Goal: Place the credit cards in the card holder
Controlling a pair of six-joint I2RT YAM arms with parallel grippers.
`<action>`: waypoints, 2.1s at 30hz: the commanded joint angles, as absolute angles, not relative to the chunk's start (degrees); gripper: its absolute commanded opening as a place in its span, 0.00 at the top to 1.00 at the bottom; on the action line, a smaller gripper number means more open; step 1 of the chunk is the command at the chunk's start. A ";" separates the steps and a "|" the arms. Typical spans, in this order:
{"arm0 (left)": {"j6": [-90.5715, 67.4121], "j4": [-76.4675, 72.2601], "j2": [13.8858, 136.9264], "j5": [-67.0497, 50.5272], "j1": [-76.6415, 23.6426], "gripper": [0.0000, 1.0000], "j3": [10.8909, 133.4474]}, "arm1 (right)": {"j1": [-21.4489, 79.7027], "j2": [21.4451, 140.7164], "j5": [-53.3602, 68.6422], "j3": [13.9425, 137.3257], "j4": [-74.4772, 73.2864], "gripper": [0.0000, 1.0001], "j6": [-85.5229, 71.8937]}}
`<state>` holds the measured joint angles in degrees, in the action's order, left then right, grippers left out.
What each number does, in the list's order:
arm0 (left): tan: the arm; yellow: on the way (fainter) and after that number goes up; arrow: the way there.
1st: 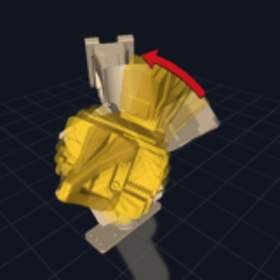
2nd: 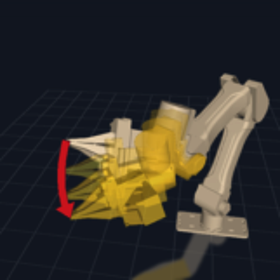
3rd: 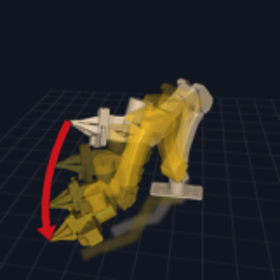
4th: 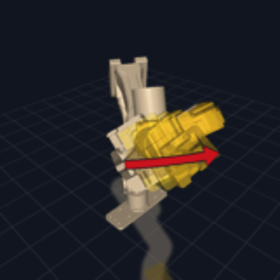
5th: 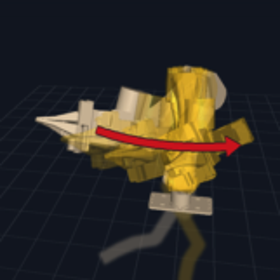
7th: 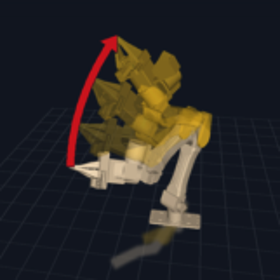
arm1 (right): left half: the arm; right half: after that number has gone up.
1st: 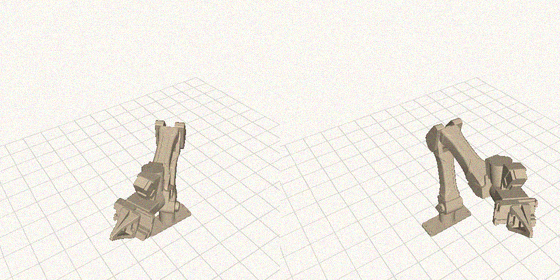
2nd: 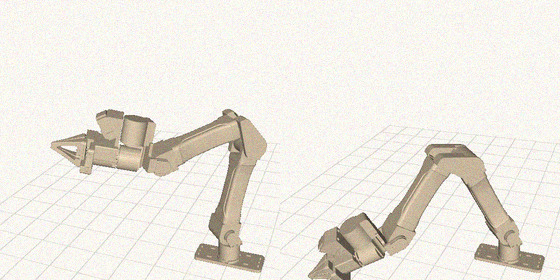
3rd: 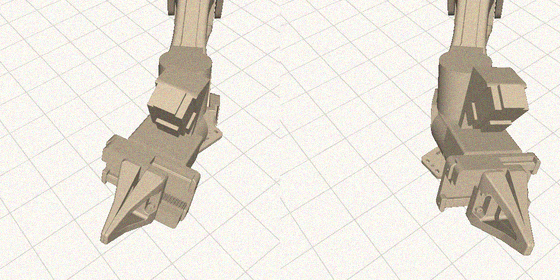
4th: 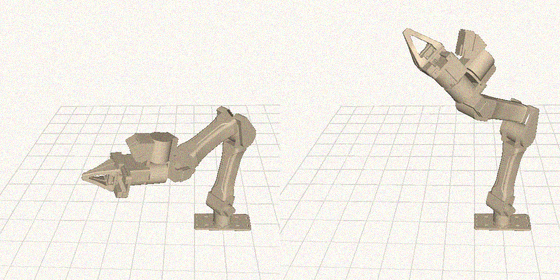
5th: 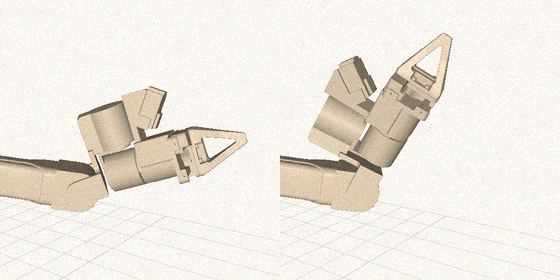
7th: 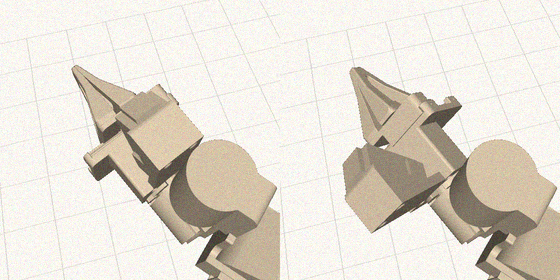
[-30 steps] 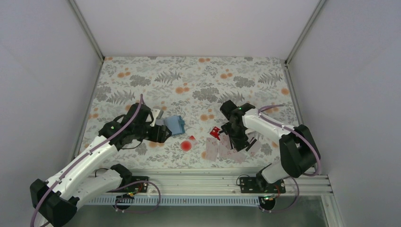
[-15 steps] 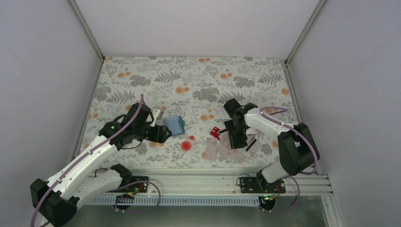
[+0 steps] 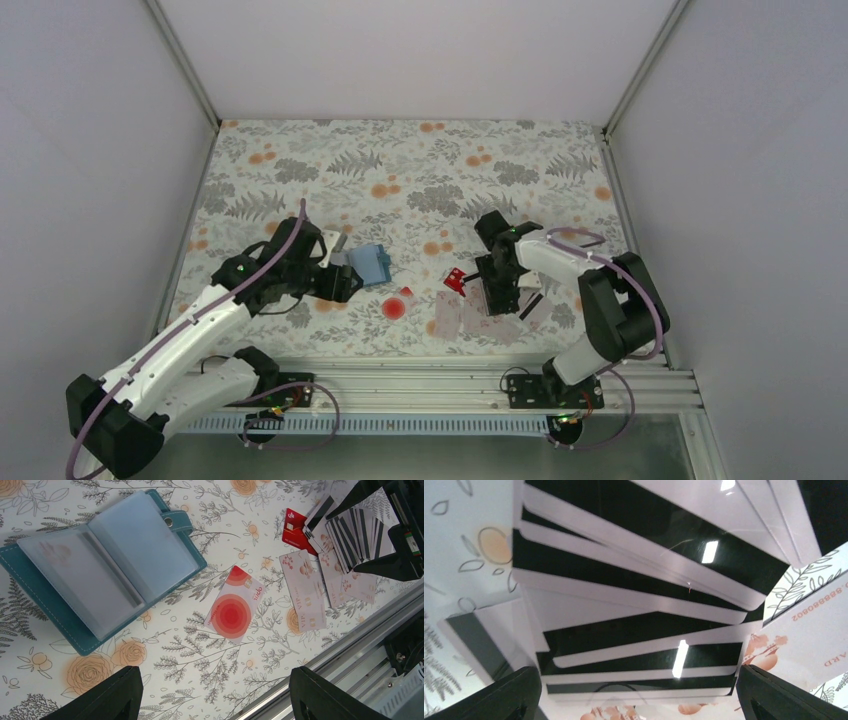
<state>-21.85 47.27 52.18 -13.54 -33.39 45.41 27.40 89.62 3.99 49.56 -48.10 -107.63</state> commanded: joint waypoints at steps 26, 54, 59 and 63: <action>-22.40 46.93 52.49 -12.06 -32.79 0.26 44.58 | 31.48 87.47 6.15 45.08 -50.74 0.30 -102.28; -20.97 46.21 52.07 -14.96 -32.42 0.26 44.25 | 37.54 76.59 -0.34 43.64 -53.65 0.22 -63.51; -20.29 45.89 52.29 -16.40 -32.35 0.26 44.12 | 36.80 73.73 -6.02 44.53 -55.78 0.01 -67.08; -19.74 45.78 52.32 -17.30 -32.19 0.26 44.06 | 32.81 72.43 -9.11 44.53 -55.76 0.01 -66.43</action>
<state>-21.12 46.76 52.51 -15.42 -32.58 44.66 36.07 73.97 -3.03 43.51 -53.84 -65.56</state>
